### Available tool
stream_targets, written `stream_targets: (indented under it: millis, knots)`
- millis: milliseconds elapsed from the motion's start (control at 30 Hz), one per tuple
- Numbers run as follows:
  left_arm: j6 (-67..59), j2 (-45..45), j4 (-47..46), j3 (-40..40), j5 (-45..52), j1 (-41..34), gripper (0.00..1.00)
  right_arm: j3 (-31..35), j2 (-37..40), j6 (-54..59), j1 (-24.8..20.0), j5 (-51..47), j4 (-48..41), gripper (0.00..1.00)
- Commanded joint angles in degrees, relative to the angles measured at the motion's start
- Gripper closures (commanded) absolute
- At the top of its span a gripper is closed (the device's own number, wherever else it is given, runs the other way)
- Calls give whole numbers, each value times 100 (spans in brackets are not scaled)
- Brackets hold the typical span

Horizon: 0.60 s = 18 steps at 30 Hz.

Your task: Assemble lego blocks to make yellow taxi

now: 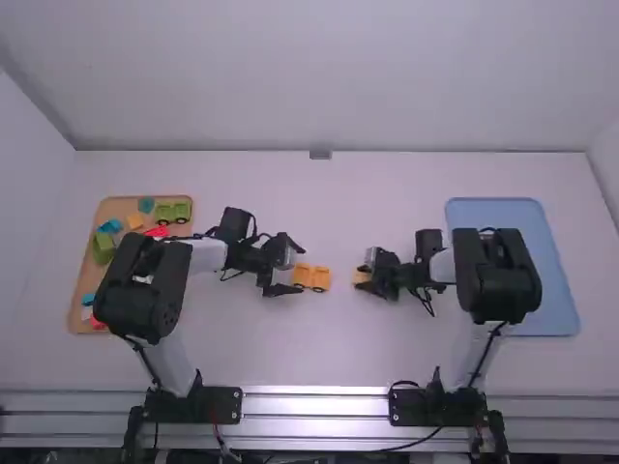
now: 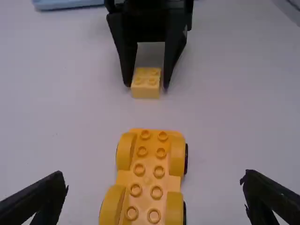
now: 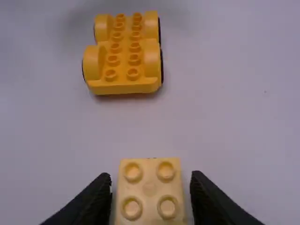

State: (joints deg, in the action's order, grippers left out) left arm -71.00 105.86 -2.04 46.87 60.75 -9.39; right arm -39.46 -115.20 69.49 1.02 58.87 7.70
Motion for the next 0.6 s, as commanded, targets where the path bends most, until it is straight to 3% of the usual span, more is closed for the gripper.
stream_targets:
  millis: [0, 133, 433, 567]
  knots:
    - [-37, 61, -4, -57, -22, -48, 1, 42, -63, -68, -66, -20, -28, 60]
    - [-37, 247, 199, -55, -31, -48, 1, 17, -61, -70, -74, -24, -133, 72]
    - [-37, 815, 758, -55, -39, -236, 1, -238, 356, -46, -57, -20, -986, 79]
    - [127, 922, 1056, -55, -332, -328, 1, -264, 822, -44, 151, -33, -1296, 79]
